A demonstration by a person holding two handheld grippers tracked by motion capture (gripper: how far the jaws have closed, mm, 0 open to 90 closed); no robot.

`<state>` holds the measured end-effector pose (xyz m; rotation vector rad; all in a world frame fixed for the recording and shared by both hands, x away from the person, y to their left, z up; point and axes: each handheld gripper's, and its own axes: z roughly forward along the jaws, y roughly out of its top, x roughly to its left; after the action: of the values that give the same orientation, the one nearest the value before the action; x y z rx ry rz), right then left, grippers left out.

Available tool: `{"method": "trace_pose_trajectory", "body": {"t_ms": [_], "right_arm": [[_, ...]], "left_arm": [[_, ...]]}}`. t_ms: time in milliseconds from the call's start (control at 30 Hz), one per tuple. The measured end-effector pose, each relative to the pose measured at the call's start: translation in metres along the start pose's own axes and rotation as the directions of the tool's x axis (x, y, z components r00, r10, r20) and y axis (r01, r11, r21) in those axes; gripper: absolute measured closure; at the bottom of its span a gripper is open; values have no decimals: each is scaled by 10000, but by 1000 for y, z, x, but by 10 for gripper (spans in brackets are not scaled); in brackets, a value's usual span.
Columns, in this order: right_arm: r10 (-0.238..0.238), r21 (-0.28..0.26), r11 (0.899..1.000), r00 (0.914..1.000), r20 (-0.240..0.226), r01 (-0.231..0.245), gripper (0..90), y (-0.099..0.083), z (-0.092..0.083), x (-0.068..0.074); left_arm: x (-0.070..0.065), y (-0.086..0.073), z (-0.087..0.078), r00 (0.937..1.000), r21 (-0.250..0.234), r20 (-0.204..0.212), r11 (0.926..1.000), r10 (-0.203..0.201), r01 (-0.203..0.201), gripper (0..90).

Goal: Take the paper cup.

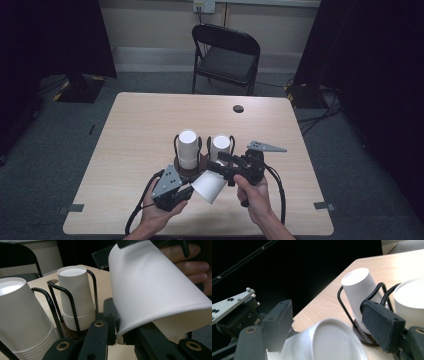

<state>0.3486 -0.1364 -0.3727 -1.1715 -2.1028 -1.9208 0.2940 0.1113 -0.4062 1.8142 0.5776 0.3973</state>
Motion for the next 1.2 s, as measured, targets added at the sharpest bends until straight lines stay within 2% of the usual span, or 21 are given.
{"method": "trace_pose_trajectory", "body": {"t_ms": [200, 233, 300, 500, 700, 800, 933, 1033, 1067, 1100, 1167, 1200], "right_arm": [[-174, -71, 9998, 9998, 54, 174, 245, 2, -3, -2], [-398, -64, 9992, 9990, 183, 400, 247, 3, -5, -2], [-580, -68, 9983, 9978, 307, 582, 252, 3, -7, -2], [-937, -66, 9955, 9947, 432, 941, 255, 5, -13, -3], [-1361, 362, 9903, 9888, 619, 1341, 258, 5, -18, -4], [-1488, 451, 9883, 9864, 702, 1459, 257, 5, -20, -4], [-1926, 666, 9799, 9787, 707, 1880, 233, -2, -28, -4], [-1998, 825, 9775, 9773, 709, 1939, 190, -10, -29, -6], [-1998, 825, 9775, 9773, 709, 1939, 190, -10, -29, -6], [-2113, 869, 9749, 9750, 683, 2052, 166, -14, -30, -6], [-2225, 951, 9718, 9727, 653, 2159, 162, -17, -32, -6], [-2327, 971, 9693, 9702, 673, 2257, 160, -18, -33, -6]], "left_arm": [[5, 0, 0, 9998, 464, 143, 9988, -158, 151, 841], [7, 1, -1, 9998, 695, 156, 9975, -99, 87, 841], [9, 3, -2, 9996, 841, 267, 9965, -60, 37, 842], [18, 4, -7, 9998, 1234, 86, 9922, -166, 154, 842], [26, 7, -10, 9985, 1517, 15, 9870, -539, 530, 843], [28, 8, -11, 9983, 1661, 71, 9845, -583, 563, 844], [30, 9, -8, 9984, 2133, 82, 9756, -553, 523, 844], [31, 9, -6, 9988, 2478, 91, 9678, -487, 450, 845], [31, 9, -6, 9988, 2478, 91, 9678, -487, 450, 845], [32, 9, -6, 9987, 2638, 164, 9637, -472, 412, 844], [32, 10, -6, 9988, 2682, 170, 9626, -455, 393, 844], [34, 11, -7, 9981, 2962, 236, 9540, -563, 468, 844]]}}
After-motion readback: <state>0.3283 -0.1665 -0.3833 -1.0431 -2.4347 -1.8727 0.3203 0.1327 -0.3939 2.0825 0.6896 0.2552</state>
